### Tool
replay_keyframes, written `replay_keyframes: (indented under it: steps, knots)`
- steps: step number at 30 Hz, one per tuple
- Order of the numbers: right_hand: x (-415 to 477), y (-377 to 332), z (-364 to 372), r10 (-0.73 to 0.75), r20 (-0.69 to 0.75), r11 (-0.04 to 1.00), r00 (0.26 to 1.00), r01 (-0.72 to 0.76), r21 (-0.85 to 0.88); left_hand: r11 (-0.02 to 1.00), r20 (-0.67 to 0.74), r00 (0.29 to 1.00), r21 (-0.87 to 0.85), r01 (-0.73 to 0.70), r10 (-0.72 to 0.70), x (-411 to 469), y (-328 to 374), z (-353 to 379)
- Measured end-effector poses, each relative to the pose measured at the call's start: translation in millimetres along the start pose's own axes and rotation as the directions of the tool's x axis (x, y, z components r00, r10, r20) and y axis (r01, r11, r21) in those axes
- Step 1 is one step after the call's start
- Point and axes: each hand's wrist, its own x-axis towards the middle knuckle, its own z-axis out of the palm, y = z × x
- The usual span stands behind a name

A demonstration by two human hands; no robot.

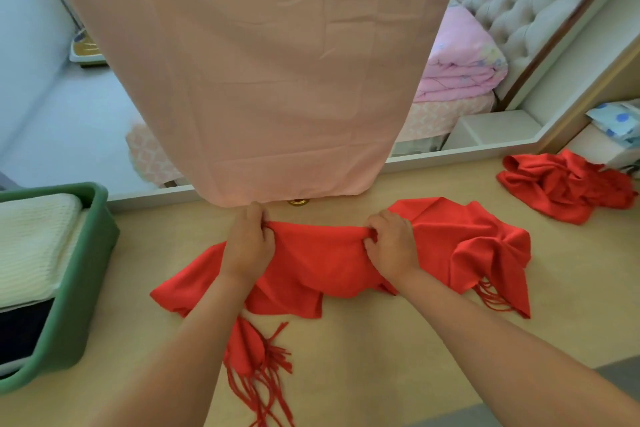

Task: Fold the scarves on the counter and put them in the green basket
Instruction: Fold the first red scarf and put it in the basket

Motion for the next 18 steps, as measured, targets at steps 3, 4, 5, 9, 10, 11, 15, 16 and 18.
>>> replay_keyframes:
  steps: [3, 4, 5, 9, 10, 11, 15, 16, 18]
  knots:
    - [0.7, -18.8, -12.8, -0.047, 0.046, 0.998, 0.998, 0.045, 0.046, 0.994, 0.190, 0.980, 0.079, -0.070, 0.054, -1.2, 3.3, -21.3]
    - [-4.2, -21.9, -10.9, -0.055, 0.172, 0.998, 0.984, 0.048, 0.040, 0.989, 0.332, 0.943, 0.137, -0.052, 0.004, -3.4, 6.3, -25.5]
    - [-10.7, -25.9, -8.6, -0.051, 0.349, 0.999, 0.936, 0.050, 0.011, 0.972, 0.501, 0.860, 0.234, -0.030, -0.094, -7.5, 11.0, -27.6]
    - [-45.4, -38.3, -0.8, 0.183, 0.885, 0.961, 0.428, 0.111, -0.252, 0.816, 0.749, 0.344, 0.569, 0.105, -0.566, -31.3, 24.3, -23.8]
    - [-53.3, -41.8, -3.7, 0.244, 0.920, 0.954, 0.308, 0.095, -0.285, 0.792, 0.759, 0.226, 0.586, 0.172, -0.611, -37.5, 24.9, -21.6]
    - [-58.6, -43.3, -6.2, 0.295, 0.932, 0.949, 0.209, 0.046, -0.311, 0.775, 0.774, 0.114, 0.589, 0.229, -0.622, -42.3, 24.4, -18.1]
    - [-58.6, -35.2, -9.4, 0.279, 0.883, 0.960, 0.377, -0.120, -0.252, 0.859, 0.815, 0.272, 0.488, 0.151, -0.511, -47.7, 16.4, 15.8]
    - [-55.5, -30.1, -8.7, 0.253, 0.814, 0.966, 0.522, -0.087, -0.244, 0.890, 0.783, 0.442, 0.447, 0.090, -0.438, -47.9, 14.2, 24.4]
    - [-48.3, -14.1, -10.4, 0.172, 0.675, 0.969, 0.718, -0.001, -0.245, 0.937, 0.703, 0.663, 0.350, -0.009, -0.257, -48.3, 13.4, 44.7]
